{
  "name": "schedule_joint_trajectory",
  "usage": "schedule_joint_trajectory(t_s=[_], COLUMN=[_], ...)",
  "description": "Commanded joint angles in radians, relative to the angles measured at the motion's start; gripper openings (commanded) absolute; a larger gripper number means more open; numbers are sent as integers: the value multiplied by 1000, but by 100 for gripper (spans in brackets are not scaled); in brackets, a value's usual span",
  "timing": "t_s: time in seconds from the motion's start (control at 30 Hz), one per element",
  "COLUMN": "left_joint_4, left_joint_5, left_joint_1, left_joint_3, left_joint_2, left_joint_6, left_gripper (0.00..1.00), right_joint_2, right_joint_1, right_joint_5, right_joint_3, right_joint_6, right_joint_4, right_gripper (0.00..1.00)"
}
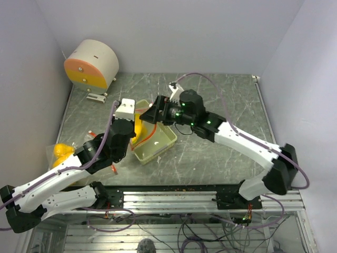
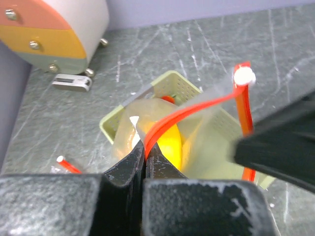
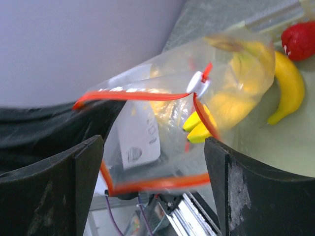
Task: Place the food in the zip-top bag and seal the zipper
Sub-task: Place the fake fruit in the zipper food storage bag, then pick up the fake fruit from the bin.
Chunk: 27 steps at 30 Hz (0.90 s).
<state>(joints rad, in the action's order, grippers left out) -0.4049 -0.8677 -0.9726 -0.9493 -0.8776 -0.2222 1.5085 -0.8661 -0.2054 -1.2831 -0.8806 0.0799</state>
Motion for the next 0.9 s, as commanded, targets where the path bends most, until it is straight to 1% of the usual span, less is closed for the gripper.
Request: schedule_joint_trajectory(t_s=[0.0, 0.07, 0.13, 0.2, 0.27, 0.33, 0.4, 0.5, 0.63, 0.7, 0.87], left_joint_4=[-48, -74, -115, -164, -232, -284, -323, -335, -310, -302, -356], left_joint_5=[-154, -175, -243, -284, -330, -371, -406, -410, -377, -362, -360], left_joint_1=[-3, -4, -4, -4, -4, -4, -4, -3, -4, -3, -3], left_joint_3=[-43, -64, -99, -148, -201, -255, -301, -328, -286, -261, -251], left_joint_2=[18, 15, 13, 17, 28, 49, 78, 140, 199, 208, 201], left_joint_6=[-16, -10, -9, -8, -12, -9, -2, 24, 27, 25, -24], left_gripper=[7, 7, 7, 7, 7, 7, 7, 7, 7, 7, 7], right_joint_2=[-180, -256, -319, -362, -375, -355, -310, -190, 3, 102, 320], right_joint_1=[-4, -4, -4, -2, 5, 10, 17, 30, 32, 33, 32], right_joint_5=[49, 50, 94, 165, 220, 229, 207, 150, 78, 54, 42], right_joint_3=[61, 106, 125, 138, 139, 131, 114, 84, -8, -64, -159], right_joint_6=[121, 156, 198, 229, 253, 274, 283, 292, 327, 353, 413], right_joint_4=[-75, -115, -105, -65, -24, 11, 38, 51, 75, 84, 108], right_gripper=[83, 83, 82, 85, 86, 86, 86, 86, 86, 84, 80])
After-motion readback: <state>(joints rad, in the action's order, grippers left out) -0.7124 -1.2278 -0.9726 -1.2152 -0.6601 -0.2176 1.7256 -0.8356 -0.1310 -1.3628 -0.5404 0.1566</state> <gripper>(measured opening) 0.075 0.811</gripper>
